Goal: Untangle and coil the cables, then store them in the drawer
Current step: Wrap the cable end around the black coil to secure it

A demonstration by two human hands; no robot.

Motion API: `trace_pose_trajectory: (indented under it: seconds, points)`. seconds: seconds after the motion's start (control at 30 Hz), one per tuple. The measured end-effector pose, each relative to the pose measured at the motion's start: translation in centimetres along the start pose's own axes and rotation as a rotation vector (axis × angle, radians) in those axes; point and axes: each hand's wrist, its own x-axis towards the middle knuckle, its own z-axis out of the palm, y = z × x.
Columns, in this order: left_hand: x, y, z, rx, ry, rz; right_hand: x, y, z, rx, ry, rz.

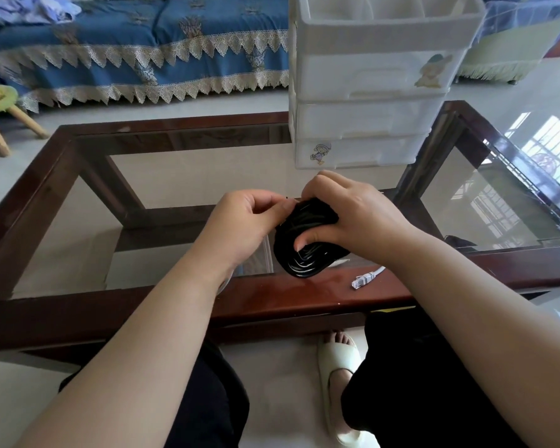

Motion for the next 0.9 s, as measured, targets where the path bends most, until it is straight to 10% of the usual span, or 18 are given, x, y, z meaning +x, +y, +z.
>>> trace_pose_trajectory:
  seconds: [0.37,0.9]
  points:
    - [0.4,-0.2,-0.9,0.975,-0.134,0.486,-0.8,0.2,0.1,0.04,-0.103,-0.024]
    - [0.1,-0.5,-0.4,0.421,-0.365,0.138,-1.3,0.1,0.7,-0.069,-0.275,-0.002]
